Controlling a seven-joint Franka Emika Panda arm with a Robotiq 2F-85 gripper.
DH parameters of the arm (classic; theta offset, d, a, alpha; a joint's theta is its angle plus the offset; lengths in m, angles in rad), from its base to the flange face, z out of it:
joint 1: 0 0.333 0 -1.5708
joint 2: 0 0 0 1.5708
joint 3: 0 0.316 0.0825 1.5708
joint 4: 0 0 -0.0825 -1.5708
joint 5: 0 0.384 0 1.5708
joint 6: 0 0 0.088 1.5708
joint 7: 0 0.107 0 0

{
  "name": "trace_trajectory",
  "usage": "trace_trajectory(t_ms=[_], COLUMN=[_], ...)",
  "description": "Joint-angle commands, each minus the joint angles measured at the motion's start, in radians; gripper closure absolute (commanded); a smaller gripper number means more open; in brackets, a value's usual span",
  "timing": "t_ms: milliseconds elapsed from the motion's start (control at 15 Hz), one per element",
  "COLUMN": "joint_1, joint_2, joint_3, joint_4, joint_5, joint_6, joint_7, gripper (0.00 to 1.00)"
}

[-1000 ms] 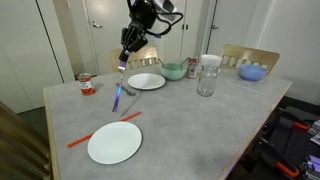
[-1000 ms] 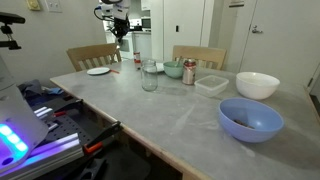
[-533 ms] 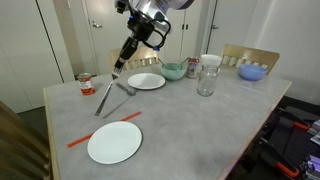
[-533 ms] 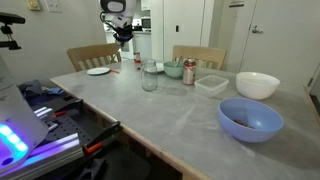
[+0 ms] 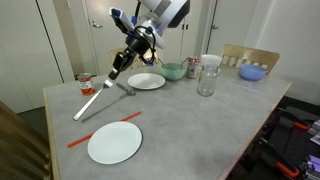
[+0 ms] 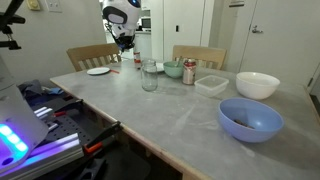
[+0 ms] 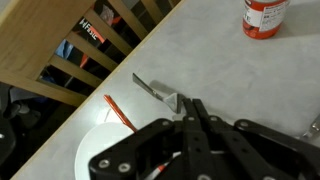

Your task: Pick the fork from the cup and put it on the table

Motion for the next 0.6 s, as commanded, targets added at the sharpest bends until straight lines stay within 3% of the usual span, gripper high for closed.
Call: trace_trajectory(t_ms=[0, 533], joint_1=[0.0, -0.022], joint_2=[0.053, 0.125], joint_3=[0.006, 0.0], joint_4=[0.024, 0.002], joint_5=[0.157, 0.613], joint_6=[0.027, -0.007], joint_7=[0.037, -0.09], gripper=[0.99, 0.99])
